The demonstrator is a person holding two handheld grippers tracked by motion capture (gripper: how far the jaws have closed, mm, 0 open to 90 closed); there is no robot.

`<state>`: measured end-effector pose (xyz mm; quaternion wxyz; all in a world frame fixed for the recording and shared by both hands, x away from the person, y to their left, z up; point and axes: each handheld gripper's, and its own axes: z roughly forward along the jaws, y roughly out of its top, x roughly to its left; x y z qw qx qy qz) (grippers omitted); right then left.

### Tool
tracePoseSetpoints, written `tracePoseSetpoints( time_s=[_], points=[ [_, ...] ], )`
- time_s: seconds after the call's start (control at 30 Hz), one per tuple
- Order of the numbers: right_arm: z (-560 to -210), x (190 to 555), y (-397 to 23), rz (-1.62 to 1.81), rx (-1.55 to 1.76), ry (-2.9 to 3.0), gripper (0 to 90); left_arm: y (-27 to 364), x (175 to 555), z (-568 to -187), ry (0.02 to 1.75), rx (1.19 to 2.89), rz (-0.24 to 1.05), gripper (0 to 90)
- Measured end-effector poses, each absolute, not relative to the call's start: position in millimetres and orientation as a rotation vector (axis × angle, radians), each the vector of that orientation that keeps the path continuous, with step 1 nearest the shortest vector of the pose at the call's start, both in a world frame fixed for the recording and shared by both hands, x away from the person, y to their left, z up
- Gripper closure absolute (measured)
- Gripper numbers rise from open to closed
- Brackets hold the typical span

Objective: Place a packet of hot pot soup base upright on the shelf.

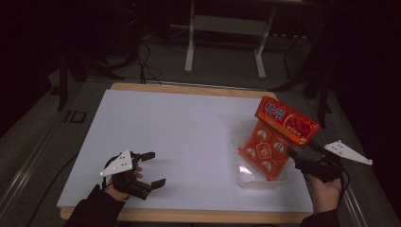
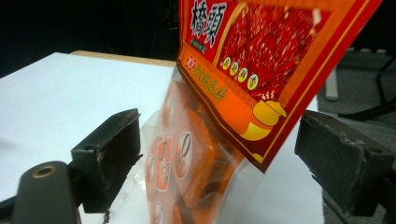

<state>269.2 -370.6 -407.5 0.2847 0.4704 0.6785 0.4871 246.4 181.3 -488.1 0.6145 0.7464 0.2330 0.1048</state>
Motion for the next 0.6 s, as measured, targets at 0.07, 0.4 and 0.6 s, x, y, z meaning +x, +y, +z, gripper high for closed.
tracePoseSetpoints(
  time_s=[0.07, 0.4, 0.6],
  points=[
    [-404.4, 263.7, -370.1, 1.292, 1.251, 1.816, 14.1, 181.2, 246.7, -488.4, 0.540, 1.721, 0.241, 1.7],
    [-389.7, 238.7, -358.1, 1.297, 1.203, 1.789, 14.7, 181.8, 246.3, -488.2, 0.540, 1.723, 0.246, 1.7],
    [-387.9, 235.3, -345.1, 1.345, 1.159, 1.835, 14.7, 181.2, 245.7, -488.1, 0.534, 1.726, 0.247, 1.7]
  ],
)
